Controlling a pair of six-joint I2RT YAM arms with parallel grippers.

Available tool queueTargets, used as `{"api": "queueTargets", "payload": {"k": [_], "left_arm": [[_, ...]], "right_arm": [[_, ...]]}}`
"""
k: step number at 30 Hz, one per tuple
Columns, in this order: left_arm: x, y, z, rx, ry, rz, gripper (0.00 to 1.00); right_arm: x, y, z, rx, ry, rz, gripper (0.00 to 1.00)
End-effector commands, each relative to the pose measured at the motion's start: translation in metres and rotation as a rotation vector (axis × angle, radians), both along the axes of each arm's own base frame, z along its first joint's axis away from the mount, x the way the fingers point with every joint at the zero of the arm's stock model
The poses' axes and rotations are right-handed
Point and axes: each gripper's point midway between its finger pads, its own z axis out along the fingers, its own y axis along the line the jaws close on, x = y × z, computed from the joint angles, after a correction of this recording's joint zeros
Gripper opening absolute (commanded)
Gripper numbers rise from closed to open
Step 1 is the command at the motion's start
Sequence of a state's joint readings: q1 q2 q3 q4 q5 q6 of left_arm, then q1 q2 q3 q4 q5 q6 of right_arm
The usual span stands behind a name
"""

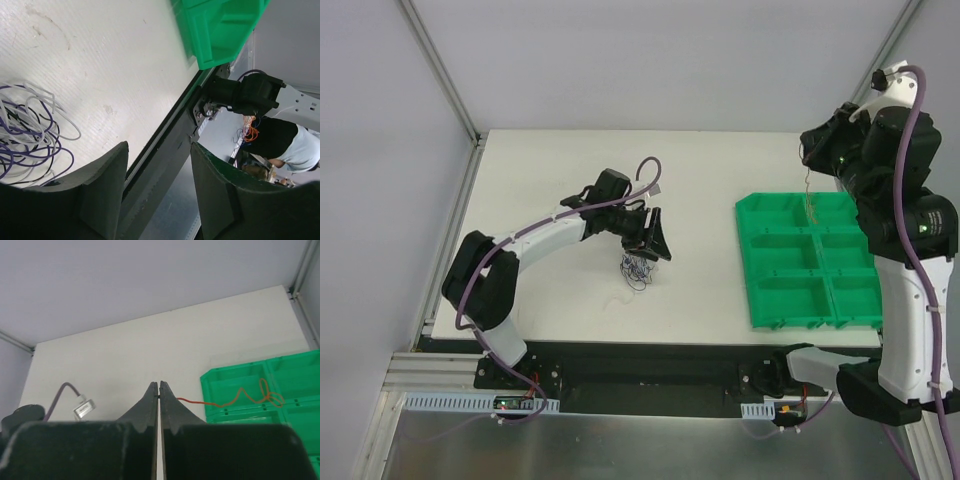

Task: Untangle the cables

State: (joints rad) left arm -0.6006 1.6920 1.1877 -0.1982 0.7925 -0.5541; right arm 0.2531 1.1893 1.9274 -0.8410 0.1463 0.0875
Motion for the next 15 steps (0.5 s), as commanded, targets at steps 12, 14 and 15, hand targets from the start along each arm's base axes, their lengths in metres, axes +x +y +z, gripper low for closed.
{"api": "queueTargets", "payload": {"k": [12,14,15], "left_arm": [[-0.005,0.022,0.050,0.020,-0.183,-0.018,0.75],[-0.001,0.023,0.051,0.036,-0.207,-0.006,0.75],[0.001,0.025,0.050,0.048,-0.216,0.002,0.75]], "right_arm": [[0.059,-0.056,0.009,-0.058,-0.031,-0.232,0.00],[0.062,-0.058,0.005,-0.061,-0.019,-0.233,0.00],[0.063,-0.059,0.002,-0.066,-0.013,-0.238,0.00]]}}
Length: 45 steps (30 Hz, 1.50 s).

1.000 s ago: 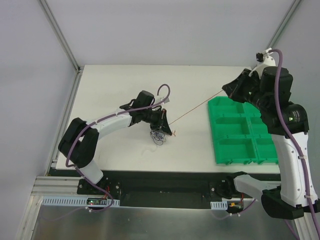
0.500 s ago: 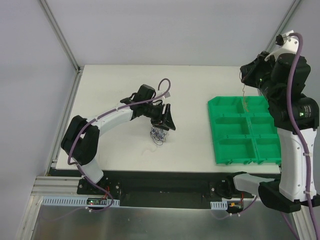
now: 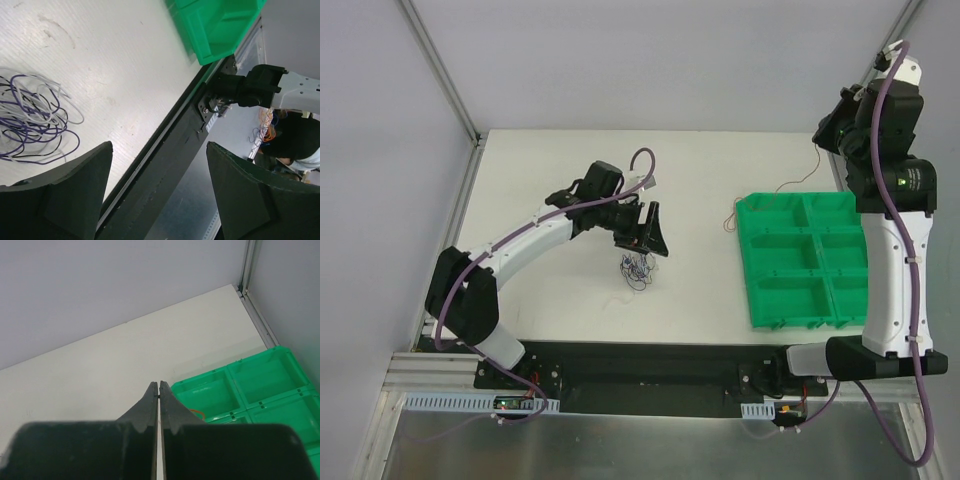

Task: Untangle the cables

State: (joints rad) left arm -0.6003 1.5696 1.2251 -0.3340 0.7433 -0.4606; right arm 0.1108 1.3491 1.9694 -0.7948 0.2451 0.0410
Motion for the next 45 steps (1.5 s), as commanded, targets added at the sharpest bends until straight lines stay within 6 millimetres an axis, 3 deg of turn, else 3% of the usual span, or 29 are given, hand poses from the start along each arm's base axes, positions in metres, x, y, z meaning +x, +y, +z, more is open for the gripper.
{"api": "queueTargets", "payload": {"k": [1,6,13,17,24,26,32,37,40,45], "left_arm": [[0.013,0.009,0.015,0.037,-0.115,0.019,0.76],[0.023,0.013,0.003,0.103,-0.137,0.006,0.76],[0.028,0.018,0.005,0.155,-0.142,-0.049,0.75],[0.037,0.024,-0.006,0.168,-0.091,-0.019,0.74],[0.035,0.037,-0.013,0.188,-0.054,0.022,0.73],[0.031,0.039,-0.015,0.191,-0.028,0.030,0.72],[0.027,0.041,-0.014,0.198,0.003,0.066,0.71],[0.024,0.041,-0.006,0.191,0.025,0.122,0.70],[0.024,0.042,-0.011,0.208,0.039,0.149,0.70],[0.027,0.032,-0.002,0.166,0.070,0.130,0.70]], "right_arm": [[0.001,-0.006,0.022,0.002,-0.076,-0.013,0.00],[0.011,-0.015,0.002,-0.040,-0.019,-0.048,0.00],[0.033,-0.031,-0.072,-0.074,0.138,-0.070,0.00],[0.030,-0.035,-0.113,-0.044,0.235,-0.068,0.01],[0.037,-0.017,-0.195,0.178,0.385,-0.008,0.00],[0.044,-0.006,-0.209,0.301,0.420,0.053,0.00],[0.076,0.050,-0.214,0.633,0.454,0.362,0.00],[0.102,0.066,-0.200,0.875,0.383,0.455,0.00],[0.115,0.051,-0.210,0.867,0.386,0.403,0.01],[0.119,-0.003,-0.242,0.815,0.428,0.201,0.00]]}}
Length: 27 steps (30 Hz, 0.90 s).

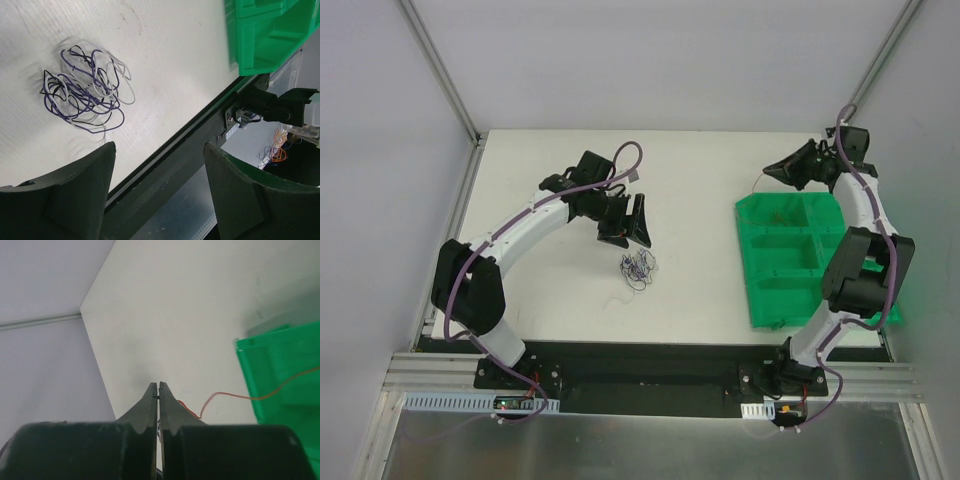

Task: Untangle the cables

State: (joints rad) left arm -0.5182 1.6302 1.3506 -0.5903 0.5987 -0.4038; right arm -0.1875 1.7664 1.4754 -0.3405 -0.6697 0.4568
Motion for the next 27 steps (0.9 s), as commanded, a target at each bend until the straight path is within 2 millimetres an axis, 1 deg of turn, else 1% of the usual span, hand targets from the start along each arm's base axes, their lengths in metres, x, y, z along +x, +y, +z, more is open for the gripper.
{"api": "queueTargets", "payload": {"k": [1,2,4,6,8,9,10,12,14,16,18,20,21,22,23,25,26,27], "left_arm": [[-0.001,-0.011,0.017,-0.044,0.009,-0.002,0.70],[0.001,-0.012,0.019,-0.046,0.003,-0.001,0.70],[0.002,-0.011,0.013,-0.029,0.010,0.007,0.70],[0.000,-0.008,0.009,-0.015,0.028,0.030,0.70],[-0.005,-0.005,0.004,-0.003,0.038,0.038,0.70],[-0.006,-0.002,0.000,0.015,0.034,0.049,0.69],[-0.006,0.001,-0.003,0.027,0.029,0.056,0.70],[-0.006,0.005,-0.008,0.047,0.024,0.066,0.69],[-0.002,0.003,-0.010,0.052,0.030,0.072,0.70],[0.005,-0.005,-0.005,0.032,0.037,0.068,0.69],[0.011,-0.011,0.002,0.014,0.033,0.069,0.69],[0.015,-0.012,0.007,0.009,0.015,0.071,0.69],[0.015,-0.011,0.009,0.011,0.007,0.077,0.69],[0.014,-0.009,0.009,0.016,0.001,0.079,0.69],[0.013,-0.005,0.009,0.026,-0.009,0.088,0.69],[0.009,0.006,0.002,0.062,-0.019,0.112,0.70],[0.007,0.011,-0.001,0.079,-0.019,0.129,0.70],[0.005,0.019,-0.007,0.103,-0.012,0.156,0.70]], "right_arm": [[0.008,-0.051,-0.001,-0.091,0.021,-0.124,0.00],[0.003,-0.063,-0.010,-0.156,0.058,-0.147,0.00],[-0.007,-0.084,-0.023,-0.314,0.101,-0.154,0.00],[-0.015,-0.096,-0.034,-0.413,0.146,-0.154,0.00],[-0.028,-0.105,-0.048,-0.487,0.230,-0.163,0.00],[-0.035,-0.113,-0.053,-0.547,0.268,-0.181,0.00],[-0.041,-0.114,-0.059,-0.582,0.291,-0.178,0.00],[-0.048,-0.106,-0.066,-0.594,0.303,-0.149,0.00],[-0.050,-0.094,-0.076,-0.567,0.306,-0.132,0.00],[-0.052,-0.089,-0.085,-0.575,0.334,-0.110,0.00],[-0.050,-0.091,-0.091,-0.591,0.374,-0.090,0.00],[-0.057,-0.095,-0.098,-0.606,0.453,-0.069,0.00],[-0.058,-0.096,-0.097,-0.610,0.466,-0.067,0.01],[-0.058,-0.095,-0.096,-0.609,0.463,-0.065,0.07],[-0.059,-0.093,-0.094,-0.603,0.460,-0.058,0.15],[-0.060,-0.088,-0.084,-0.603,0.432,-0.053,0.28],[-0.062,-0.085,-0.077,-0.610,0.413,-0.050,0.32],[-0.064,-0.082,-0.070,-0.616,0.396,-0.047,0.40]]}}
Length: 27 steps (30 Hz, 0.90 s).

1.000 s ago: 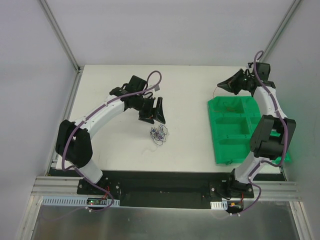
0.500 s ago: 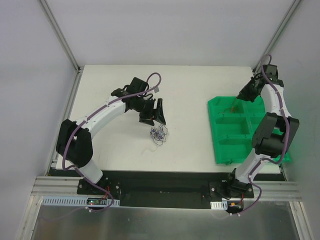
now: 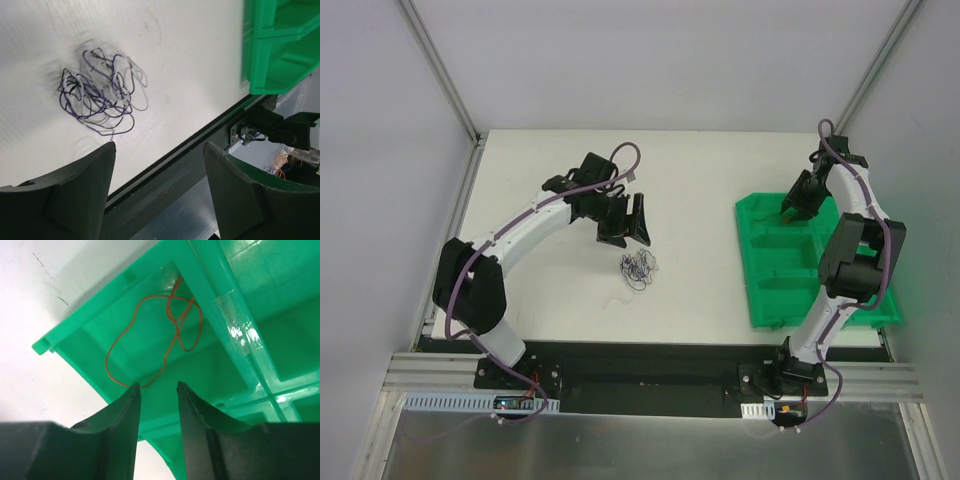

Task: Untangle the cables

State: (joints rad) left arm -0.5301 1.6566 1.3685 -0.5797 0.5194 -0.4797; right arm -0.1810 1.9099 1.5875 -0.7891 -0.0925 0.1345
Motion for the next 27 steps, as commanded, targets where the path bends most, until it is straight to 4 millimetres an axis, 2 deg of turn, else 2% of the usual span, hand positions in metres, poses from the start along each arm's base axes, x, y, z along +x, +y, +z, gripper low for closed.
{"api": "queueTargets", "payload": {"k": [1,5,6,9,12,14,16,17,19,22,27], "left_arm": [[-0.005,0.027,-0.004,0.078,-0.023,0.104,0.71],[-0.003,0.046,-0.019,0.078,0.084,0.226,0.68],[-0.003,0.048,-0.022,0.075,0.107,0.243,0.66],[-0.007,0.049,-0.032,0.071,0.156,0.264,0.60],[-0.017,0.050,-0.042,0.062,0.196,0.285,0.56],[-0.028,0.052,-0.051,0.053,0.221,0.297,0.52],[-0.034,0.049,-0.056,0.027,0.252,0.286,0.52],[-0.039,0.048,-0.059,0.023,0.278,0.273,0.54],[-0.045,0.046,-0.063,0.020,0.301,0.255,0.59],[-0.048,0.045,-0.065,0.020,0.303,0.232,0.63],[-0.062,0.038,-0.080,0.005,0.397,0.159,0.54]], "right_arm": [[-0.011,0.008,0.043,-0.039,-0.055,0.042,0.46],[-0.025,0.028,0.064,-0.062,-0.104,0.094,0.54],[-0.029,0.038,0.065,-0.074,-0.107,0.125,0.57],[-0.040,0.065,0.074,-0.069,-0.137,0.224,0.58],[-0.057,0.131,0.076,0.009,-0.187,0.466,0.58],[-0.084,0.182,0.067,0.114,-0.167,0.673,0.58],[-0.113,0.224,0.055,0.198,-0.140,0.810,0.58],[-0.131,0.241,0.045,0.230,-0.111,0.858,0.57],[-0.147,0.274,0.037,0.273,-0.157,0.940,0.57],[-0.168,0.307,0.031,0.345,-0.146,1.004,0.57],[-0.169,0.329,0.023,0.435,-0.109,0.983,0.55]]}}
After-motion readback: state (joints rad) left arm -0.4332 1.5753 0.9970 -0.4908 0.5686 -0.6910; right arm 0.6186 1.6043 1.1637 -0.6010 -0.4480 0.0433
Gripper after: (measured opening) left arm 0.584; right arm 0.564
